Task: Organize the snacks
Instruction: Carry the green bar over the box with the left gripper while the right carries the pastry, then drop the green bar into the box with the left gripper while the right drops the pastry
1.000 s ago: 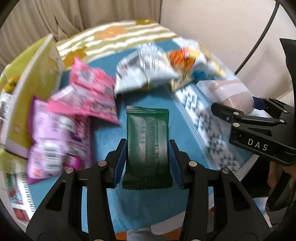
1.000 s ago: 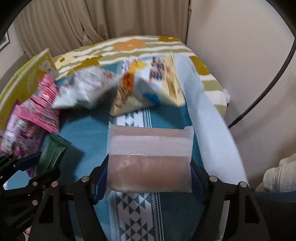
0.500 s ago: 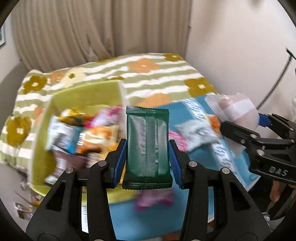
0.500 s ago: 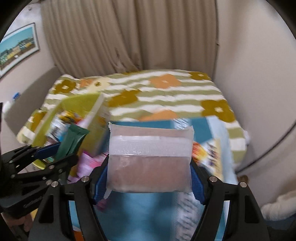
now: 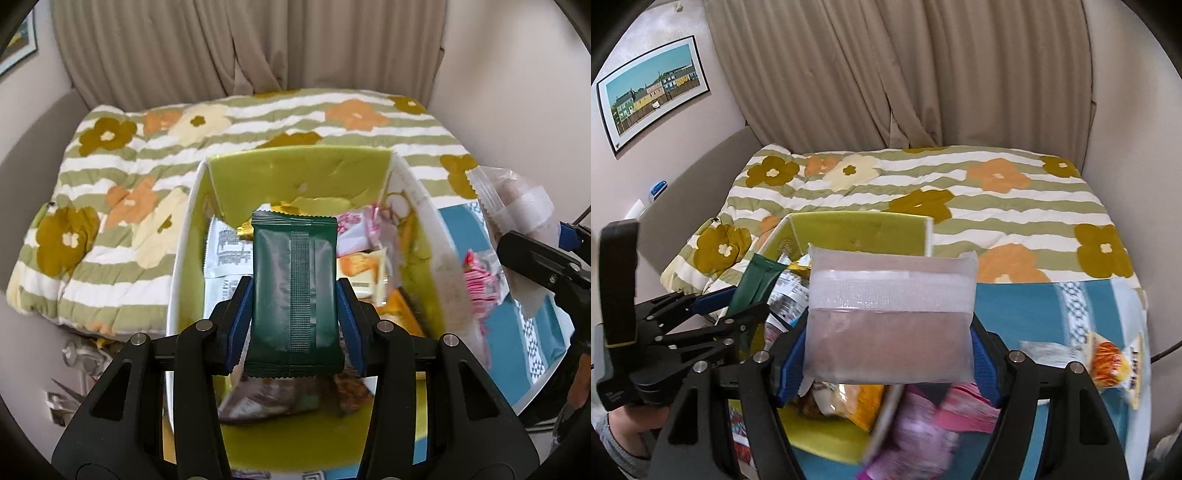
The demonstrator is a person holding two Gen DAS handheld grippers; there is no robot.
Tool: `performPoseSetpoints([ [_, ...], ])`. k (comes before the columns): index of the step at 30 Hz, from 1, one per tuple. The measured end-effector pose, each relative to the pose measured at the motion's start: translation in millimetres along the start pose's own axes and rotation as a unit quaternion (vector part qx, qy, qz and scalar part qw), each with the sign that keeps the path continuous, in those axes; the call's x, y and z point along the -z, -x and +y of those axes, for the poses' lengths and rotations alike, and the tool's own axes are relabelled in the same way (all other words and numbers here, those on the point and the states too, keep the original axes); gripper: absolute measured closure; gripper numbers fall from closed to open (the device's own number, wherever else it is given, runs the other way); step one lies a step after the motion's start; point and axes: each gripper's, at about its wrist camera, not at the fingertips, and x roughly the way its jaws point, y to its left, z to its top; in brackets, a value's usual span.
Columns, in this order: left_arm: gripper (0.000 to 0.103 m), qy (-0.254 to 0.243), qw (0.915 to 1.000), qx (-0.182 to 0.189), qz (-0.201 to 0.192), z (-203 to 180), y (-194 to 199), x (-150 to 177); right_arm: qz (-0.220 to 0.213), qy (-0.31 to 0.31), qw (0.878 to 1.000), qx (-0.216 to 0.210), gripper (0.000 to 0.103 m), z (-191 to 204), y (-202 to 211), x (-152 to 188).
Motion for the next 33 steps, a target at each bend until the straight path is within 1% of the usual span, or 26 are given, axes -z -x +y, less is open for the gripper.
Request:
performPoseSetpoints([
  [1,0.062,0.0,1.0,0.001,0.0,1.4,-3.5,-0.2,0.004,-0.001,1.0,0.001,0.033,4.5,-6.3,-1.1],
  [3,0.056,-0.004,0.9999,0.001,0.009,5.4,-14.0,-2.0,0.009,-0.004,1.0,0.003,0.033,8.2,-11.8,-1.0],
  [4,0.039,-0.007,0.9999,0.003,0.013,6.3,-17.5,-1.7,0.012,-0.004,1.0,0.004,0.033,11.1,-14.6,-0.9],
  [5,0.01,-0.009,0.9998,0.0,0.015,8.6,-20.9,-1.2,0.015,-0.004,1.0,0.006,0.033,13.0,-17.2,-0.7],
  [6,0.0,-0.01,0.9999,-0.002,0.011,10.6,-20.7,2.0,0.018,-0.005,1.0,0.009,0.033,15.1,-19.5,0.1],
  [8,0.001,-0.01,0.9999,0.006,0.002,12.7,-16.1,8.1,0.022,-0.008,1.0,0.01,0.033,15.7,-22.5,0.7],
  [9,0.001,-0.01,0.9999,0.011,0.008,14.6,-15.2,12.3,0.025,-0.012,1.0,0.01,0.033,15.9,-23.8,1.3],
  [12,0.001,0.0,0.9998,0.012,0.015,18.6,-7.6,24.7,0.033,-0.017,0.999,0.008,0.033,18.4,-26.9,3.0],
  [15,0.001,0.008,0.9996,0.017,0.019,23.2,1.7,35.1,0.049,-0.022,0.999,-0.005,0.032,21.8,-31.8,3.6],
  [17,0.001,0.005,0.9998,0.014,0.015,22.7,8.9,39.1,0.053,-0.021,0.998,-0.009,0.032,24.7,-33.5,2.8],
  [21,0.001,-0.003,1.0,0.002,0.006,25.0,17.1,42.3,0.055,-0.009,0.998,-0.002,0.032,30.8,-40.8,-4.8],
  [24,0.001,-0.003,1.0,0.002,0.004,28.5,17.7,41.9,0.064,-0.004,0.998,-0.004,0.032,34.0,-53.3,-9.9],
  [28,0.001,-0.002,1.0,0.002,0.008,32.9,14.5,44.5,0.077,-0.019,0.997,-0.015,0.03,34.4,-71.9,-11.2],
  [29,0.001,-0.002,0.9999,0.0,0.011,33.8,12.7,46.1,0.078,-0.024,0.996,-0.019,0.028,33.5,-74.4,-11.0],
  [30,0.001,-0.001,0.9999,0.0,0.014,34.7,10.6,48.0,0.072,-0.034,0.997,-0.024,0.019,31.5,-75.6,-10.5],
  [31,0.001,0.0,0.9999,0.0,0.016,35.4,9.0,49.7,0.065,-0.039,0.997,-0.024,0.013,30.3,-74.8,-9.9],
  [32,0.001,0.001,0.9998,0.0,0.019,36.0,7.1,51.7,0.059,-0.043,0.997,-0.022,0.001,29.4,-73.4,-8.8],
  [33,0.001,0.002,0.9998,0.001,0.022,36.5,5.6,53.3,0.052,-0.042,0.998,-0.018,0.0,29.3,-71.6,-7.0],
])
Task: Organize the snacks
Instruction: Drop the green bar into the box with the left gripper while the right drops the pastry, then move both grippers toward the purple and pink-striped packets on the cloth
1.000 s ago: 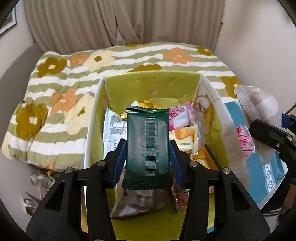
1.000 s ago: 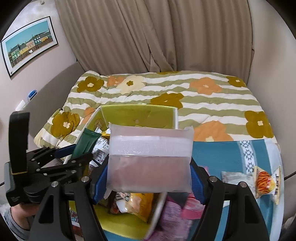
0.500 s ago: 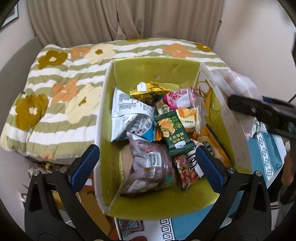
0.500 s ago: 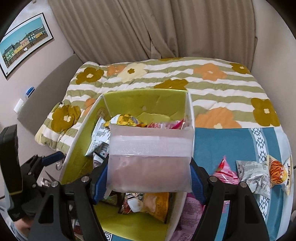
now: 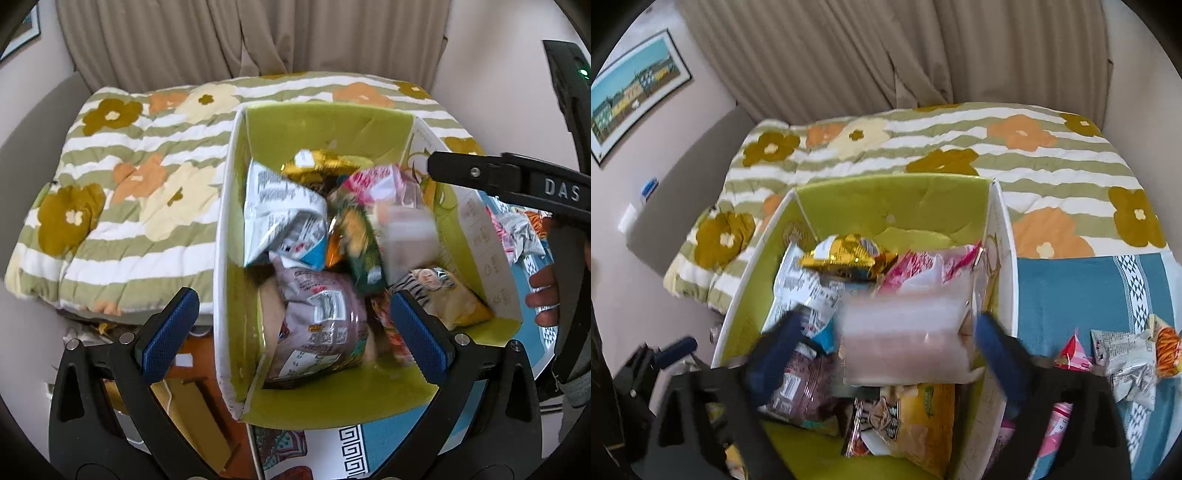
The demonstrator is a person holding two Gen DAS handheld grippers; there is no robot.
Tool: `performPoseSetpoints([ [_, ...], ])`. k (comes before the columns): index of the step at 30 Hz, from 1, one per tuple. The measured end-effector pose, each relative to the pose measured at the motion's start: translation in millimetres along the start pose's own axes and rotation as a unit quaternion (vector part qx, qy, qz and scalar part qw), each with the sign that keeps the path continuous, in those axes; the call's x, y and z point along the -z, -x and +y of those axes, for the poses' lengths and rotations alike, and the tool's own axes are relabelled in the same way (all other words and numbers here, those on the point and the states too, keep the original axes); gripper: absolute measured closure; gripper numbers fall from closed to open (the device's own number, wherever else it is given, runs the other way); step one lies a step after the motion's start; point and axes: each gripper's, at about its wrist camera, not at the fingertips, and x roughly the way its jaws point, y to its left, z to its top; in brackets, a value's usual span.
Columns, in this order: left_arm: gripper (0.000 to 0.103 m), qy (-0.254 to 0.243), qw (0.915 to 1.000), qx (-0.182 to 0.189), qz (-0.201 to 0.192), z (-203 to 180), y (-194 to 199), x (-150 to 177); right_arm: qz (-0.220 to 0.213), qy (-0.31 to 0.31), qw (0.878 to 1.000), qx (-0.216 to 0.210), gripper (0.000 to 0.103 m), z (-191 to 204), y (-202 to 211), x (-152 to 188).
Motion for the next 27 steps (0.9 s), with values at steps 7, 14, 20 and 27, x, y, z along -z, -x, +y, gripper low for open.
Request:
performPoseSetpoints([
  [7,0.001,0.0,1.0,0.003,0.007,-1.4,-3.9,5.9,0.014,0.018,1.0,0.02,0.0,-0.1,-2.9,16.8],
  [14,0.001,0.003,1.0,0.003,-0.007,-5.6,13.4,6.3,0.005,0.021,1.0,0.021,0.0,2.1,18.5,20.2],
  [20,0.001,0.005,0.9996,-0.002,-0.027,-14.9,40.2,8.0,-0.005,0.029,0.999,0.016,0.0,5.2,49.7,24.6],
  [27,0.001,0.005,0.9985,-0.007,-0.054,-39.3,75.7,12.5,-0.041,0.022,0.998,0.031,0.0,-2.9,100.7,37.7],
])
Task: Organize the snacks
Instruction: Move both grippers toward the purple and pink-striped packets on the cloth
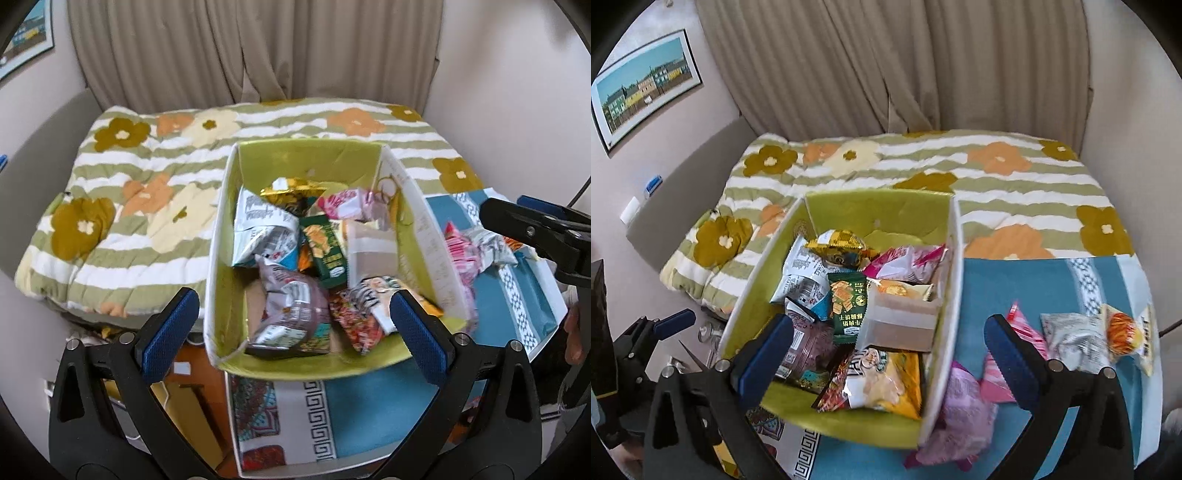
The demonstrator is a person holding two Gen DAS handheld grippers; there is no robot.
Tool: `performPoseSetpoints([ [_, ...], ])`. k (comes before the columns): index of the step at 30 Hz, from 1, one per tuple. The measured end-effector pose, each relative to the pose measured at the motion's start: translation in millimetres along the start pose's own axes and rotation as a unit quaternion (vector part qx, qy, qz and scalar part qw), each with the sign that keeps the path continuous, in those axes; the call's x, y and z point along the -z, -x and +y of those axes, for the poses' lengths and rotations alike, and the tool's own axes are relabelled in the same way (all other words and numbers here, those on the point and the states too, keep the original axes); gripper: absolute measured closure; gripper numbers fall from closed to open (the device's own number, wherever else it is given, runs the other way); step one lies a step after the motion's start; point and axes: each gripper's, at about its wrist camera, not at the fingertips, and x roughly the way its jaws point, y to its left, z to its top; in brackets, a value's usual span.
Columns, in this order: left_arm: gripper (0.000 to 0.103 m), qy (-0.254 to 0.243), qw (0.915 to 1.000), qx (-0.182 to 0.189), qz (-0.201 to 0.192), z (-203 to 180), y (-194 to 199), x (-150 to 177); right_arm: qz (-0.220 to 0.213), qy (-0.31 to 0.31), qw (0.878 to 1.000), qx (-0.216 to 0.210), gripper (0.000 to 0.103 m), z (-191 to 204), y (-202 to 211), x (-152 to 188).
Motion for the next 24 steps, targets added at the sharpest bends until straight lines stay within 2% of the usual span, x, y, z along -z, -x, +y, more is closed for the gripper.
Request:
performPoseSetpoints([
  [8,0.001,0.017,0.9997,0.001,-0.019,-62.0,29.5,15.3,-0.023,-0.004,1.0,0.001,0.0,-45.5,53.3,15.5],
  [14,0.001,0.015,0.9996,0.001,-0.022,-123.4,29.9,26.9,-0.035,0.018,0.999,0.006,0.0,-90.3,79.4,32.3],
  [20,0.001,0.019,0.9997,-0.014,-0.009,-168.6,15.2,38.1,-0.022,0.036,0.999,-0.006,0.0,-137.8,78.8,40.9],
  [24,0.001,0.036,0.9991,-0.023,0.007,-186.1,-2.4,47.3,-0.013,0.072,0.997,-0.027,0.0,-161.6,67.1,42.4],
])
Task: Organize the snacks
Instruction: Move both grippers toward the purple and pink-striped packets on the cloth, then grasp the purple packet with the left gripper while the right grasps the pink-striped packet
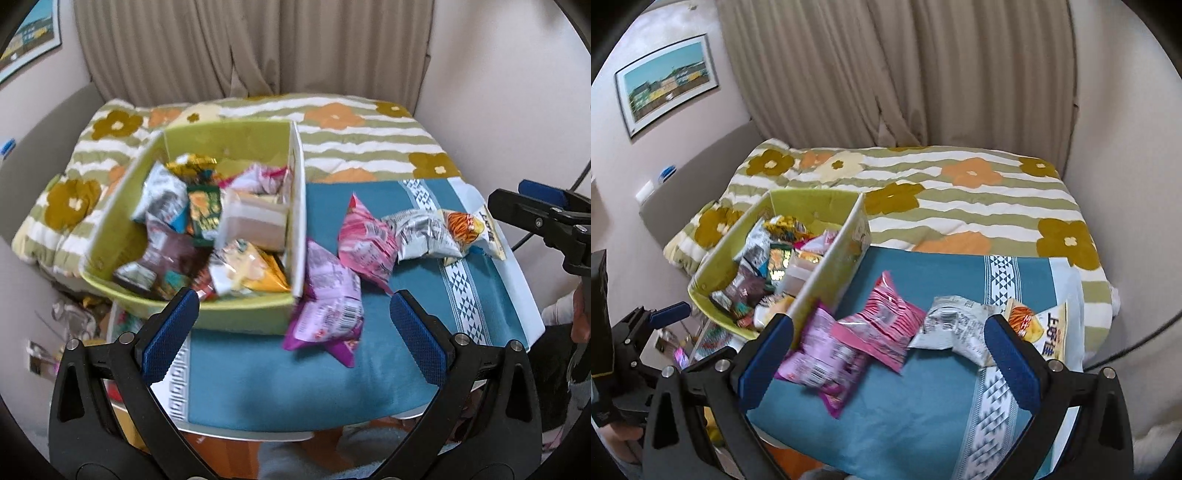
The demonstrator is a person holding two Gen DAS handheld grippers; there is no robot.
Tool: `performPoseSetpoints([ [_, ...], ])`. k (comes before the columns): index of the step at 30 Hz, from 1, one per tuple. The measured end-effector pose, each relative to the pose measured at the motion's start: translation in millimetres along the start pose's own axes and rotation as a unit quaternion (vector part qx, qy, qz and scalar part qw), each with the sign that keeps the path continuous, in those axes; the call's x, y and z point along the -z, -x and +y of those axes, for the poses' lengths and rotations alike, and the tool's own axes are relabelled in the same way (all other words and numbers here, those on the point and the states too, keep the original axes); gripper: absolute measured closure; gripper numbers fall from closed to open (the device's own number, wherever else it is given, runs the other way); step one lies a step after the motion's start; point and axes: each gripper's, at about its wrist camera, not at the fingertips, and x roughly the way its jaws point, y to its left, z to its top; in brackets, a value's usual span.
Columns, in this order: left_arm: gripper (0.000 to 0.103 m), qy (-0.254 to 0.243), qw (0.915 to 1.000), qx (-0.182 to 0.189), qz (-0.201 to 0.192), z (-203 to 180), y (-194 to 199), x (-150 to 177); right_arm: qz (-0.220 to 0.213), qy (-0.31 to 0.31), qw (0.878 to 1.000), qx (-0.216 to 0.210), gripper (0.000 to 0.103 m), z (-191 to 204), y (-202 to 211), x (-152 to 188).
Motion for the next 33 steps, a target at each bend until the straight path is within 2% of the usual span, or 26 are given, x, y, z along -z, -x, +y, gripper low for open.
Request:
performPoseSetpoints([
  [8,0.001,0.066,0.9965,-0.024,0.044,-17.9,-54.7,30.1,0.038,0.098,0.993,-0.057,0.0,-27.1,-50.0,6.3],
  [14,0.001,0.123,0.9909,-0.03,0.046,-22.3,-89.9,49.2,0.076,0.189,0.973,-0.113,0.0,-27.4,-100.3,15.3],
  [21,0.001,0.18,0.9825,-0.034,0.034,-22.7,-120.1,58.1,0.123,0.269,0.941,-0.162,0.0,-24.3,-149.3,9.3],
  [24,0.001,0.194,0.9801,-0.035,0.022,-22.5,-126.5,58.9,0.145,0.291,0.926,-0.19,0.0,-22.6,-165.5,3.9],
  [30,0.002,0.211,0.9769,-0.032,0.011,-24.8,-140.6,59.4,0.192,0.344,0.894,-0.214,0.0,-13.8,-199.2,2.2],
  [33,0.004,0.22,0.975,-0.032,0.009,-23.8,-144.3,60.8,0.209,0.355,0.882,-0.229,0.0,-11.2,-210.8,3.6],
])
